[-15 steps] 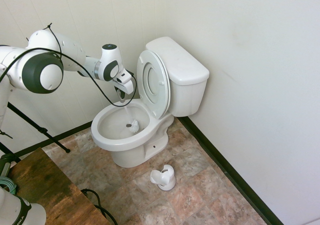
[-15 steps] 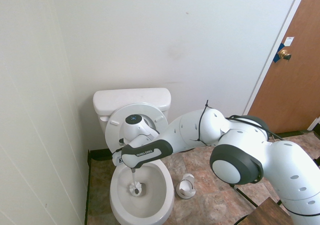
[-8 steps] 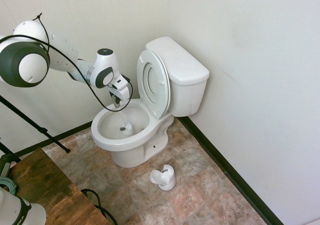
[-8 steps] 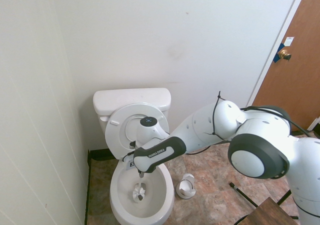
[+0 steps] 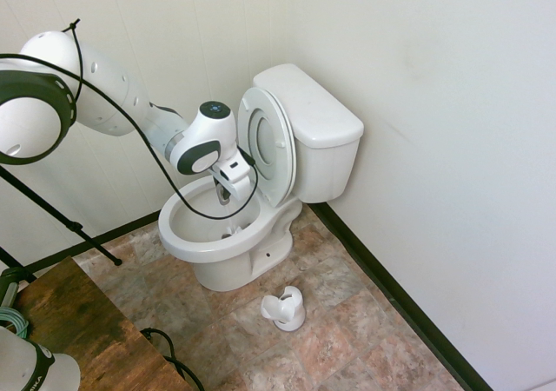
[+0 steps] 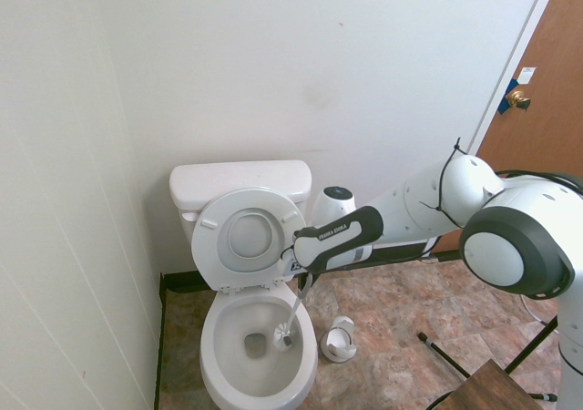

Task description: Clean the toilet

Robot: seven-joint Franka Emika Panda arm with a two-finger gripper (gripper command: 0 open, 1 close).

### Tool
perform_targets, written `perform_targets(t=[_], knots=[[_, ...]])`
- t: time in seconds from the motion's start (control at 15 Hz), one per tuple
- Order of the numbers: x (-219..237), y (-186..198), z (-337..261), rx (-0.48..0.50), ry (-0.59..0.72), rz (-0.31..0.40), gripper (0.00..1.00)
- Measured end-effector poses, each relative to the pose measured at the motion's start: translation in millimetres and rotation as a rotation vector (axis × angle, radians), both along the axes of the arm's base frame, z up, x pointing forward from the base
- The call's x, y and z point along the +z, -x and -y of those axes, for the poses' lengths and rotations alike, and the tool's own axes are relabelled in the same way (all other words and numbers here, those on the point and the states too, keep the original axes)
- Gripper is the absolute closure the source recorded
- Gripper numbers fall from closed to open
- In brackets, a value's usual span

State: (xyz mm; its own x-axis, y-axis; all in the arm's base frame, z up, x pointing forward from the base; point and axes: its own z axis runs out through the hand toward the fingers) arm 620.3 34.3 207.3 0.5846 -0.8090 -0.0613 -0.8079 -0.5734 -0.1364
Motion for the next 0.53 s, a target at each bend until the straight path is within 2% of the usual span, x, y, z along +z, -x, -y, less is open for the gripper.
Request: perform_targets(t=[0.2,0.53], knots=[[-5.5,-45.0,0.3,-0.011,-0.012,0.008,1.00],[-14.8,-94.7,-51.6,0.004,-0.032,0.032,1.00]])
